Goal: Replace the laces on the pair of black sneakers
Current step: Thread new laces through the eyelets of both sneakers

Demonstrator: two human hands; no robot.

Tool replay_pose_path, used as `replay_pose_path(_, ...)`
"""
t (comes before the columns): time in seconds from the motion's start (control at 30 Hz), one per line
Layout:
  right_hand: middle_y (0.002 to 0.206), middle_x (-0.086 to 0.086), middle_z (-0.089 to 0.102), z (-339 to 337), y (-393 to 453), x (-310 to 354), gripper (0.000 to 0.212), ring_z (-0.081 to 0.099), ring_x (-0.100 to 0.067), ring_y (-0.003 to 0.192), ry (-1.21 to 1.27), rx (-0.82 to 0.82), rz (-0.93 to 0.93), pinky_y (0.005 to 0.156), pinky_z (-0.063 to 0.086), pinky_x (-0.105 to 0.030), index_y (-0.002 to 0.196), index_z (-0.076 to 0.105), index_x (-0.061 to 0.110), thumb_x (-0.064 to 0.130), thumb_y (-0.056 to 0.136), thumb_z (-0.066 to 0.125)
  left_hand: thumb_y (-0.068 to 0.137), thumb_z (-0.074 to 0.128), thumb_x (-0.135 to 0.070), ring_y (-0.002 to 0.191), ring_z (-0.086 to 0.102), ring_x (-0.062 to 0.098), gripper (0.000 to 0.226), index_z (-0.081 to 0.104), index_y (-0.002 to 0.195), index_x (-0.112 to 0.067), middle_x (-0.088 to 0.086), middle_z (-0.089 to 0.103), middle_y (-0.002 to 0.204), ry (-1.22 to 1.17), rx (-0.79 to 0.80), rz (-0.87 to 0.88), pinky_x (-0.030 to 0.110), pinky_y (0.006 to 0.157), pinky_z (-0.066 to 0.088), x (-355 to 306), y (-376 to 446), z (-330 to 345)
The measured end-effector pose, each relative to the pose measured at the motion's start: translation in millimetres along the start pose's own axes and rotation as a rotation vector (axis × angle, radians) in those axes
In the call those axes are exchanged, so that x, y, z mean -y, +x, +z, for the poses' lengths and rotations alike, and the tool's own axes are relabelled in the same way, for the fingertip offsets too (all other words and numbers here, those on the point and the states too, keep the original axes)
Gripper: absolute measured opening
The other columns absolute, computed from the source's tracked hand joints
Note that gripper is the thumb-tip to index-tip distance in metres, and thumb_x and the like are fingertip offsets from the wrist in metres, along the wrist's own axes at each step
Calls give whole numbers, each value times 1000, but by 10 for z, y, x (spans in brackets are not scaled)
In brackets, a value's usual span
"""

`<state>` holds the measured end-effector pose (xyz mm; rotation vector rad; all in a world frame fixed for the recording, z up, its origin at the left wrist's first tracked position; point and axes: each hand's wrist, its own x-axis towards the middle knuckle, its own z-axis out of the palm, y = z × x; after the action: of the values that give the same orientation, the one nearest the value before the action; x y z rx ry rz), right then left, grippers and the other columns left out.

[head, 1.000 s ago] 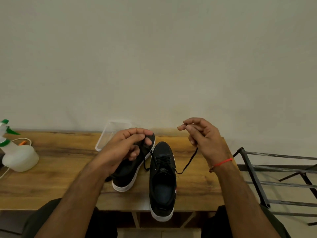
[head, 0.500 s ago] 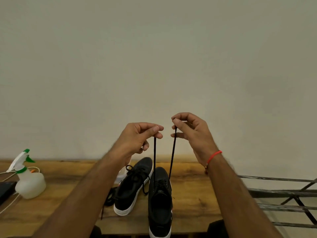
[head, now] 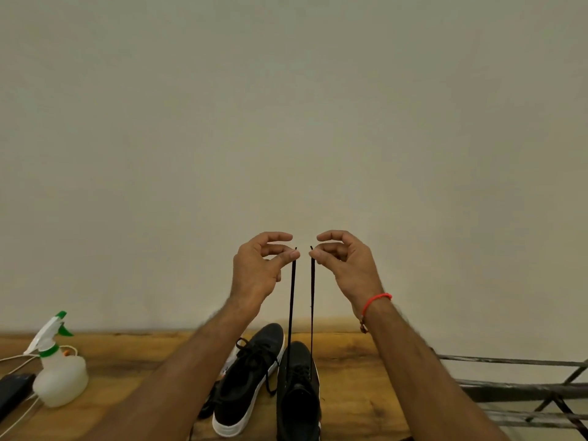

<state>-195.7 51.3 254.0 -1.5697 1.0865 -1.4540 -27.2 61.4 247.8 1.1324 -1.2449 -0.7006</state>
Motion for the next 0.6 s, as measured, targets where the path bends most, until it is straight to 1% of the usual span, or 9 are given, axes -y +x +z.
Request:
replay_pose_path(0.13, 88, 5, 77, 12, 11, 3, 24, 69, 1, 86, 14, -33, 12, 75, 50, -13, 104, 65, 20, 16, 85, 79, 80, 86, -24, 50, 54, 9, 26, 72, 101, -31, -9, 77, 88, -17, -27, 15, 21, 52, 49, -2, -3, 52)
replay_pose_path(0.2, 88, 5, 77, 20, 20, 3, 23, 69, 1, 86, 21, -45, 15, 73, 50, -11, 103, 65, 20, 16, 84, 79, 80, 85, -23, 50, 55, 5, 24, 72, 99, -29, -9, 77, 89, -24, -25, 25, 20, 52, 49, -10, -3, 81)
replay_pose_path(0.3, 89, 4, 77, 30, 27, 0, 23, 70, 0, 87, 35, -45, 17, 72, 51, -12, 102, 65, 20, 17, 84, 80, 81, 85, -19, 59, 62, 2, 22, 73, 99, -25, -8, 77, 89, -46, -22, 40, 18, 51, 47, -25, -1, 114)
replay_pose_path(0.5, 89, 6, 77, 37, 32, -22, 22, 71, -2, 90, 58, -51, 30, 79, 49, -15, 102, 66, 21, 20, 85, 79, 82, 84, -18, 70, 68, 9, 20, 74, 98, -24, -7, 77, 90, -45, -18, 72, 17, 51, 47, -39, 29, 153)
replay_pose_path(0.6, 88, 6, 77, 26, 30, -23, 22, 71, -3, 89, 65, -53, 28, 79, 50, -15, 101, 66, 21, 20, 84, 80, 82, 84, -19, 75, 70, 14, 20, 73, 98, -24, -10, 76, 89, -26, -16, 88, 18, 52, 49, -33, 37, 157)
